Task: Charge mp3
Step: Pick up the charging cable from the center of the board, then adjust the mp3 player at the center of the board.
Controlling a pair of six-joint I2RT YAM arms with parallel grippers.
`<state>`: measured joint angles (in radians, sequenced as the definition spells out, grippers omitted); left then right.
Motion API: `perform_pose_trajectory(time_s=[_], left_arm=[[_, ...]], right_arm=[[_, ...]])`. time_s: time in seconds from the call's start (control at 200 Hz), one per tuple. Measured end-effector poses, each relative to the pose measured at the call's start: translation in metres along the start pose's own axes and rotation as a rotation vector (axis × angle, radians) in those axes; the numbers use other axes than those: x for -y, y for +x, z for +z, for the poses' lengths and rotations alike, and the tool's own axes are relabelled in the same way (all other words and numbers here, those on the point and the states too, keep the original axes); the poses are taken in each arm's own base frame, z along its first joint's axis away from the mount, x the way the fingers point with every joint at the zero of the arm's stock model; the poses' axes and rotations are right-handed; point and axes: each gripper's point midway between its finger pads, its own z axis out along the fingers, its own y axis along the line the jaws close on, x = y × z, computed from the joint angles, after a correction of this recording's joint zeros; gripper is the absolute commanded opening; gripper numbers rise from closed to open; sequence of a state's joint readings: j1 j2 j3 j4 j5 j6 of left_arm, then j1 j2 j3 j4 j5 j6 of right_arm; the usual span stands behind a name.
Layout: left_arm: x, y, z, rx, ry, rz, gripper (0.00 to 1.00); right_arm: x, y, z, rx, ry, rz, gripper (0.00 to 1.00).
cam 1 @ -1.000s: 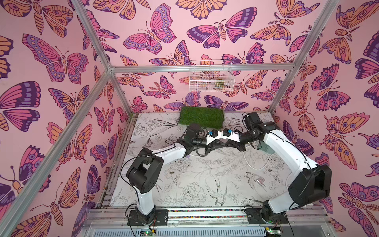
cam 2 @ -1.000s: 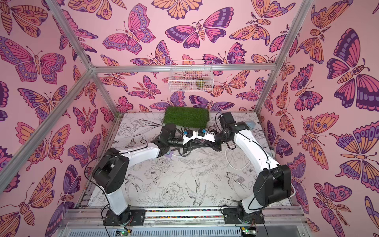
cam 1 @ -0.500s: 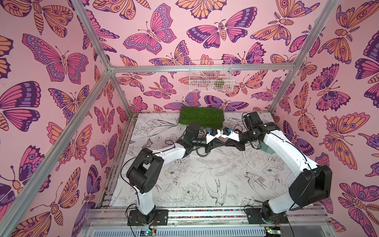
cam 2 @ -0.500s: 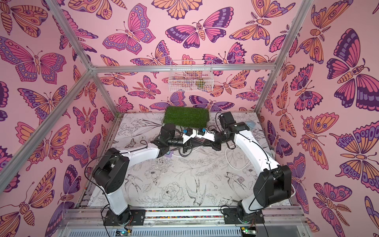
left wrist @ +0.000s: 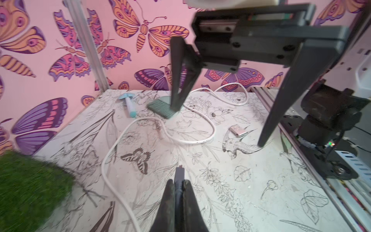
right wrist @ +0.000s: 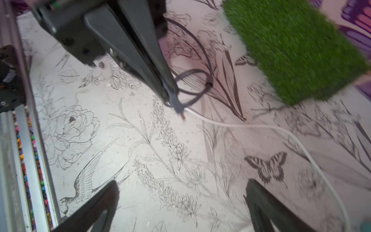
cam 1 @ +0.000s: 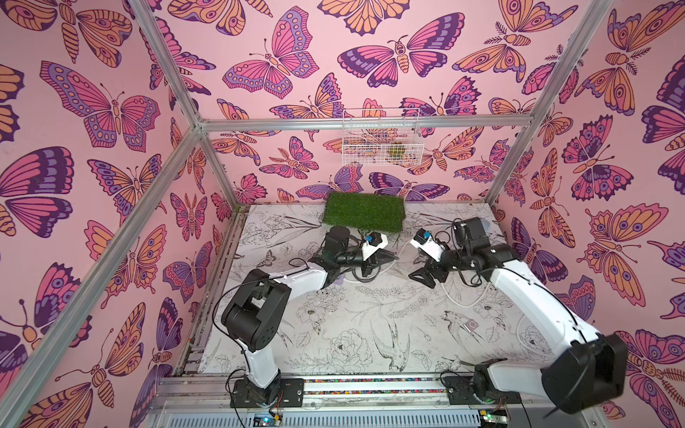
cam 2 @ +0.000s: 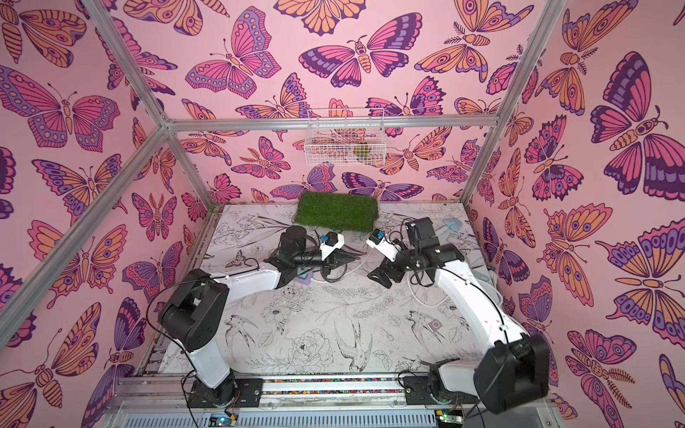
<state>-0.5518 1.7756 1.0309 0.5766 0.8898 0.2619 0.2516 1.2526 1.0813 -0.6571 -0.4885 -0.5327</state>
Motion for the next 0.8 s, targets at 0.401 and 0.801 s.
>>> perform_pose_trajectory(time_s=[0.401, 0.801], left_arm=[[-0.011, -0.02, -0.023, -0.001, -0.085, 0.127, 0.0], [-0.007, -0.012, -0.03, -0.052, -0.111, 0.163, 0.0]], right_arm=[[0.065, 0.153, -0.054, -0.411, 0.296, 0.328, 0.71], [0.072, 0.224, -0.084, -0.757, 0.241, 0.17, 0.71]])
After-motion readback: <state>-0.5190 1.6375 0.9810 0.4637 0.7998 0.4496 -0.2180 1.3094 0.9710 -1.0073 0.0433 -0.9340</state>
